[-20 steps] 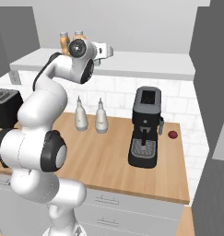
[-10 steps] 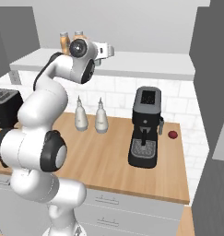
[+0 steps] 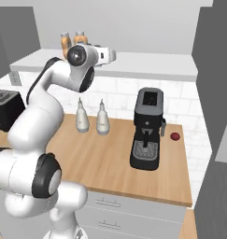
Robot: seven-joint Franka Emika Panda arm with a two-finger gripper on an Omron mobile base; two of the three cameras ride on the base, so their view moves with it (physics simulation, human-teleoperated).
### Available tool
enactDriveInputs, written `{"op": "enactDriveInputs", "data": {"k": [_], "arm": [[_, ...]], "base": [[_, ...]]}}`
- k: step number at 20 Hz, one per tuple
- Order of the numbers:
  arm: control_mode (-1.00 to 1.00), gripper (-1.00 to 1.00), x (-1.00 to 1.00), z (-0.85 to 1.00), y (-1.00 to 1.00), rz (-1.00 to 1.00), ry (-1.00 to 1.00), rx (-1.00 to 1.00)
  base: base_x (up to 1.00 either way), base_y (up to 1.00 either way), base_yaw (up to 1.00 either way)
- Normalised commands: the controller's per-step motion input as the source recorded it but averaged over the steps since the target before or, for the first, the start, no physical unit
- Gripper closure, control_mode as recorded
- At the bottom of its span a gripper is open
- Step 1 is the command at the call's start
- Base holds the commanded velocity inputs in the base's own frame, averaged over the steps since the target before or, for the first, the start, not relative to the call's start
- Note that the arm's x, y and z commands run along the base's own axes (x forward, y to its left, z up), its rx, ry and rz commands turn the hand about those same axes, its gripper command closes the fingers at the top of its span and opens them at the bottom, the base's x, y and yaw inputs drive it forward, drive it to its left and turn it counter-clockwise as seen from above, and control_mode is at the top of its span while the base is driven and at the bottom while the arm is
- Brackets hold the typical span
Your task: Put the shaker and condiment bottle from the counter next to their counterparts in the cabinet.
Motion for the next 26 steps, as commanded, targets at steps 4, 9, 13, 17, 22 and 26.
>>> {"op": "enactDriveInputs", "data": {"k": [4,9,13,17,22,26], "arm": [[-1.00,-1.00,-0.99,0.09,-0.07,0.00,-0.06,0.08],[-1.00,-1.00,-1.00,0.09,-0.04,-0.01,-0.15,0.09],[-1.00,-1.00,-1.00,0.08,0.00,-0.03,-0.21,0.08],[-1.00,-1.00,-1.00,0.07,0.00,-0.06,-0.20,0.12],[-1.00,-1.00,-1.00,0.04,0.00,-0.07,-0.18,0.13],[-1.00,-1.00,-1.00,0.00,0.00,-0.07,-0.11,0.14]], "base": [[0.00,0.00,0.00],[0.00,0.00,0.00],[0.00,0.00,0.00],[0.00,0.00,0.00],[0.00,0.00,0.00],[0.00,0.00,0.00]]}}
